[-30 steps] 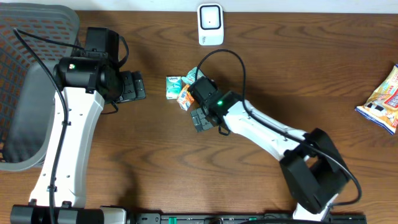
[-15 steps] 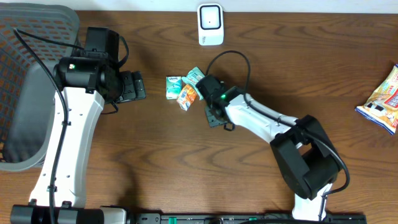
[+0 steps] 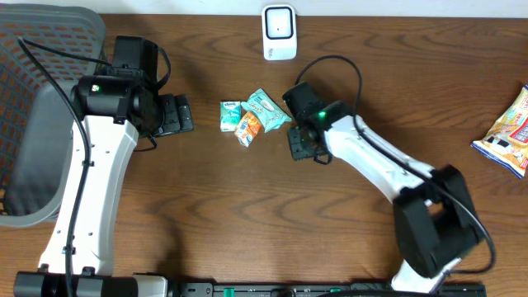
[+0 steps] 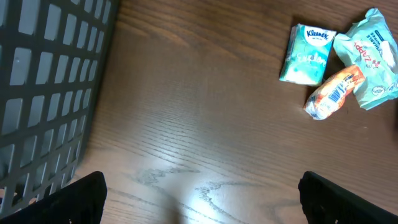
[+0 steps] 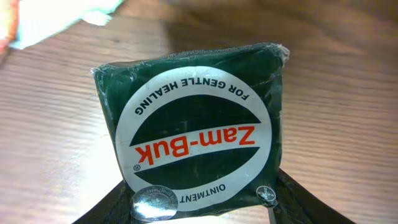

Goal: Scan the item barcode

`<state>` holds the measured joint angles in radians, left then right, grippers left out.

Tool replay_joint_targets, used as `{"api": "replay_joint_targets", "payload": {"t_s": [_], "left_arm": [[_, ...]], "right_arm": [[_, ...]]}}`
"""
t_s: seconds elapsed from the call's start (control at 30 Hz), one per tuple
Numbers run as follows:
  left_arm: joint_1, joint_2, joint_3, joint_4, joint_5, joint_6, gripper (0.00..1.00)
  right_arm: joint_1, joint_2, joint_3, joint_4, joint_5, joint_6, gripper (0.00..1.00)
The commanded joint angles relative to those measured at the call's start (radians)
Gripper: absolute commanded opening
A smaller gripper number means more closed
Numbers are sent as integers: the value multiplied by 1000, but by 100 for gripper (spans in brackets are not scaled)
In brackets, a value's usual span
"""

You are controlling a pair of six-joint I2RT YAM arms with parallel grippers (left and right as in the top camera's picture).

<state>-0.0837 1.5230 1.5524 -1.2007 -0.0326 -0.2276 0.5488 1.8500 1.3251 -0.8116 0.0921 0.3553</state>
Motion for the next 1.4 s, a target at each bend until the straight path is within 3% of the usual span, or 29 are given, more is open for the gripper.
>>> {"api": "replay_joint_targets", "payload": {"t_s": [0.0, 0.07, 0.2, 0.27, 0.33, 0.47, 0.73, 0.93, 1.23, 1.37], "left_arm": [[5, 2, -2, -3, -10, 14, 98], [5, 2, -2, -3, -10, 14, 98], [5, 2, -2, -3, -10, 14, 98], [5, 2, -2, -3, -10, 14, 98], [5, 2, -2, -3, -10, 14, 98], [5, 2, -2, -3, -10, 14, 98], [5, 2, -2, -3, -10, 14, 98], [5, 2, -2, -3, -10, 14, 98], [5, 2, -2, -3, -10, 14, 98], [5, 2, -2, -3, -10, 14, 98]], "right_arm": [[-1, -32, 21, -51, 36, 53, 43], [3, -26, 15, -86, 36, 104, 54], [5, -18, 0, -121, 35, 178, 60], [5, -18, 0, -124, 29, 183, 65], [5, -18, 0, -123, 9, 183, 77], [5, -18, 0, -101, 10, 164, 86], [-27, -18, 0, 65, 13, -251, 92], [-46, -17, 0, -23, -64, -511, 99], [-46, -17, -89, -93, -146, -746, 99], [-46, -17, -216, -3, -143, -923, 91]]}}
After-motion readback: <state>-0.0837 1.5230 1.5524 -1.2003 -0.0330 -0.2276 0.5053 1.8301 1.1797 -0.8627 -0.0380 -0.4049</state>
